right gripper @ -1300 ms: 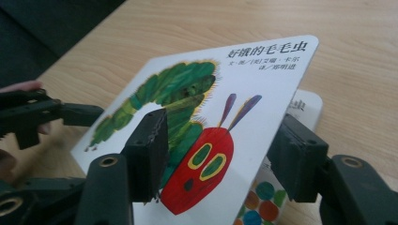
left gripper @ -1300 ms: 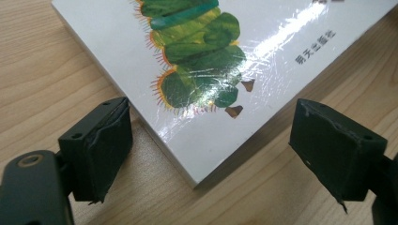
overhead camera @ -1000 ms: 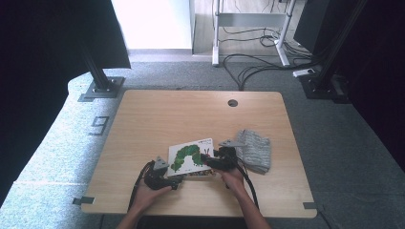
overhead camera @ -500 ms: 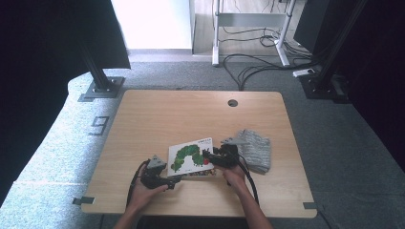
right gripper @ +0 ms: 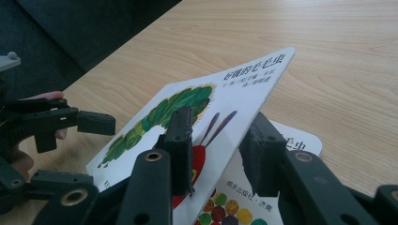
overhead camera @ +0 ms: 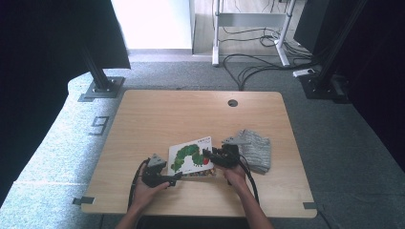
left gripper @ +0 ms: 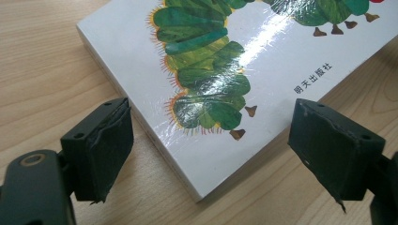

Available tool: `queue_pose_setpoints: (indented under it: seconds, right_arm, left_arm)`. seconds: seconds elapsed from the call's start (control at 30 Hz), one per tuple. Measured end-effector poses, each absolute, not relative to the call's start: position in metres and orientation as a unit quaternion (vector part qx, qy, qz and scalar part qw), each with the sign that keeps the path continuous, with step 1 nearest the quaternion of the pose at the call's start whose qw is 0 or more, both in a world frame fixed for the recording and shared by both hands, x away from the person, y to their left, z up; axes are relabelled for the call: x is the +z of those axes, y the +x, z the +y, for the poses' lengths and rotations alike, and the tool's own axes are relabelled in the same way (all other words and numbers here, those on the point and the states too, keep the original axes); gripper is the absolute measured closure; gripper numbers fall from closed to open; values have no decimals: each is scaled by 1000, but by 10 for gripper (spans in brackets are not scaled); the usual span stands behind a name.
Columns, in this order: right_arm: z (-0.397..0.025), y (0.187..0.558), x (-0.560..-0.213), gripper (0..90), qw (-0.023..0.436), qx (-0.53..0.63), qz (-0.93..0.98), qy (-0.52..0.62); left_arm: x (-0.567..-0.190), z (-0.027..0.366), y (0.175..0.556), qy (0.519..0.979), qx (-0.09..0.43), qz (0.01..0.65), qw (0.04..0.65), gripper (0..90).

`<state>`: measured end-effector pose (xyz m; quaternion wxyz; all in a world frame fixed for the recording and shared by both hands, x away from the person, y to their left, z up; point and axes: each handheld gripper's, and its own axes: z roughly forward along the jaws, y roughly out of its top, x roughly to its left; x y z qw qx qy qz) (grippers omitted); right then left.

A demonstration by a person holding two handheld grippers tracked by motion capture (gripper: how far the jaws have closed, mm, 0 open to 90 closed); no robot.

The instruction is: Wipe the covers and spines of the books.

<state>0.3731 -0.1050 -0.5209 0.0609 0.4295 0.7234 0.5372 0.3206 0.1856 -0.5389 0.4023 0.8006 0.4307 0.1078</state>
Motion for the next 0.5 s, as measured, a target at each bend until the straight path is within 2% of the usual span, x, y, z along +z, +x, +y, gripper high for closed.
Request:
queue_pose_setpoints:
  seconds: [0.5]
  right_arm:
    - [-105,367,-515,681,77,538,735,405]
  left_arm:
    - [-541,185,321,811,91,426,391,137]
